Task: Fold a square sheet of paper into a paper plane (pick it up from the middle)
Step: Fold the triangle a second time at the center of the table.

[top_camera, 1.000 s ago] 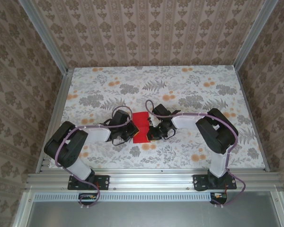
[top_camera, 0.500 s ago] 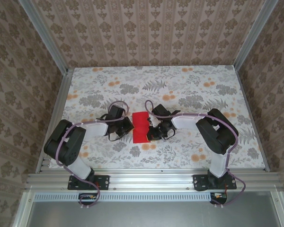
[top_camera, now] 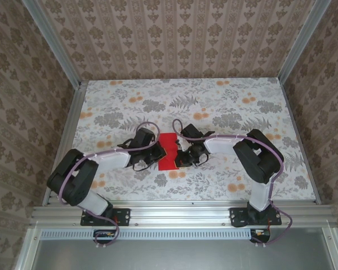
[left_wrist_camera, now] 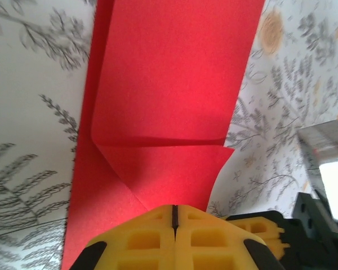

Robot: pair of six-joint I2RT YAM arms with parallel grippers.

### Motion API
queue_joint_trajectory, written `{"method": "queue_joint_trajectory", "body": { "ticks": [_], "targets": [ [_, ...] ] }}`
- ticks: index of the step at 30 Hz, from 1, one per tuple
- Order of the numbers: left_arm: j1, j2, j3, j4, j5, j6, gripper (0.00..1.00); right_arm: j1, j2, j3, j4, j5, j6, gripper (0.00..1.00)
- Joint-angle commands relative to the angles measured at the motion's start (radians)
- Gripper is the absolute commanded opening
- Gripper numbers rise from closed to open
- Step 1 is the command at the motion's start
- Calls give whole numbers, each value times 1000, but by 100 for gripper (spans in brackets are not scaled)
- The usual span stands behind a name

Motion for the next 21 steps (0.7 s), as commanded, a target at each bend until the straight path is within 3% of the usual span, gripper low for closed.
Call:
{"method": "queue_joint_trajectory", "body": {
  "ticks": [1, 7, 21],
  "targets": [
    [-9, 73, 41, 5, 12, 16, 2, 6, 92, -73, -185, 183, 7, 0],
    [16, 135, 107, -97, -46, 79, 1, 5, 94, -74, -200, 190, 0, 0],
    [155, 117, 21, -92, -99, 134, 1, 5, 89, -83, -204, 201, 0, 0]
  ]
}}
